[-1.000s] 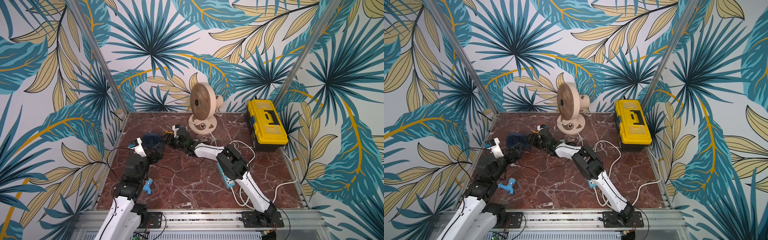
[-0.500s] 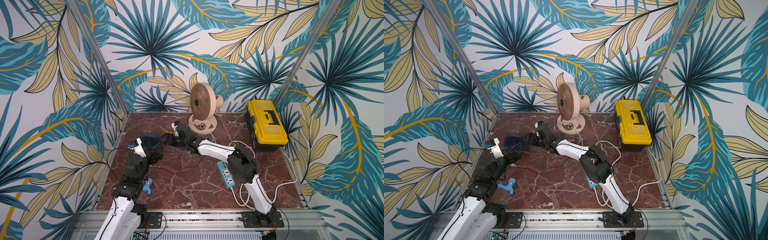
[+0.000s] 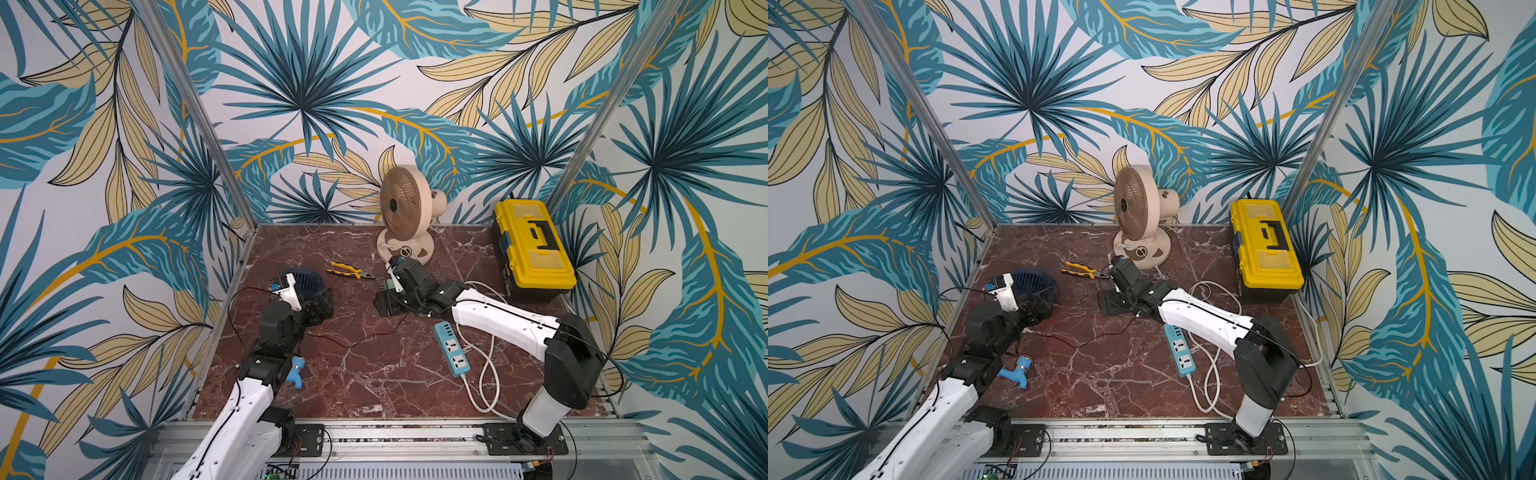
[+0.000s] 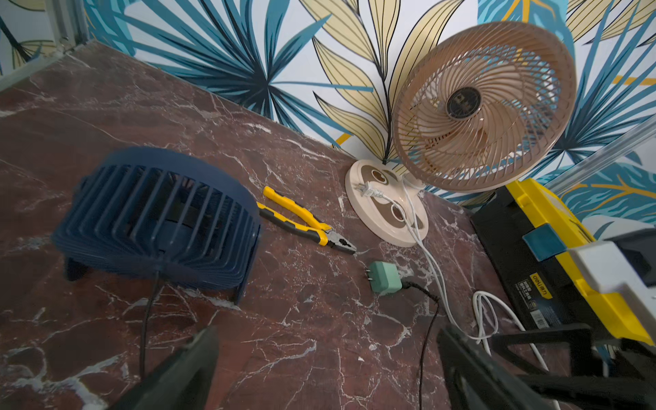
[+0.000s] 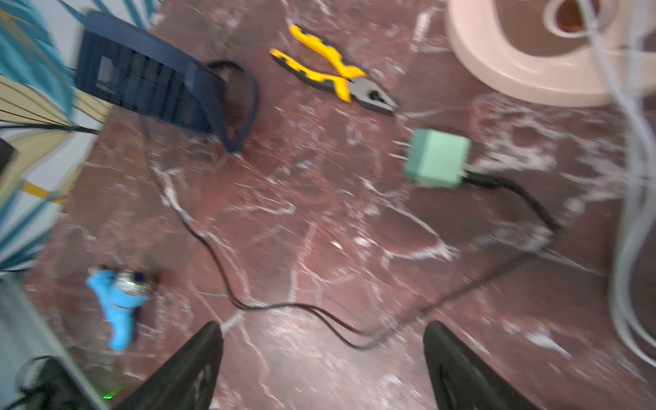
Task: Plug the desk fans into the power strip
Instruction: Pick up the socket from the center of the board.
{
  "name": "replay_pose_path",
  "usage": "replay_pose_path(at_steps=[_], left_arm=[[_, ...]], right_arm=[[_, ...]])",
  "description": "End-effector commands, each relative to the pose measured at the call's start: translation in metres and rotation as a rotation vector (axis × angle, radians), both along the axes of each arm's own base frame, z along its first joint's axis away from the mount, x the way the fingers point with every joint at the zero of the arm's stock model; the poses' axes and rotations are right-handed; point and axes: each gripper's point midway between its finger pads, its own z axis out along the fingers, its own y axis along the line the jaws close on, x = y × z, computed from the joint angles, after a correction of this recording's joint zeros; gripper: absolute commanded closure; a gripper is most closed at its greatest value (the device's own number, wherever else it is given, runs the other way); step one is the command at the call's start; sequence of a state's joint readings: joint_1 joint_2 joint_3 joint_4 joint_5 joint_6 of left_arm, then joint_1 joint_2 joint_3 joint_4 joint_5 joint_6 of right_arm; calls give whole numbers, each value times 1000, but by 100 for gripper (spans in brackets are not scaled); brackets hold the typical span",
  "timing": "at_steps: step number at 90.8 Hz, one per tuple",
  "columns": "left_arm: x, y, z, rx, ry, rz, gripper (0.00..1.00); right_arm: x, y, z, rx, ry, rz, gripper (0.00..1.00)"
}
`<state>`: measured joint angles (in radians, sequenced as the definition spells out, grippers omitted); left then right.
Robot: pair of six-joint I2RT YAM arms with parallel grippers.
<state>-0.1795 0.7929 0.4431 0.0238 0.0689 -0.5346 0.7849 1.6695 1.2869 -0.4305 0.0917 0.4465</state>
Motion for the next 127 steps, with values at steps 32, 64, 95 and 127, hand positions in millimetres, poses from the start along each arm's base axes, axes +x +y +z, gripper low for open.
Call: replay_pose_path(at_steps=[32, 64, 95, 127], left_arm=[[23, -76, -26, 190, 95, -229, 0], [27, -136, -55, 365, 195, -385, 0], [30, -150, -75, 391, 290, -424, 0], [28, -150, -76, 405, 290, -435, 4]], right_arm=[[-79, -136, -70, -400, 212, -108, 15], [-100, -156, -100, -385, 317, -152, 15], [-102, -147, -137, -370, 416, -123, 28], [-65, -124, -138, -398, 377, -88, 52]])
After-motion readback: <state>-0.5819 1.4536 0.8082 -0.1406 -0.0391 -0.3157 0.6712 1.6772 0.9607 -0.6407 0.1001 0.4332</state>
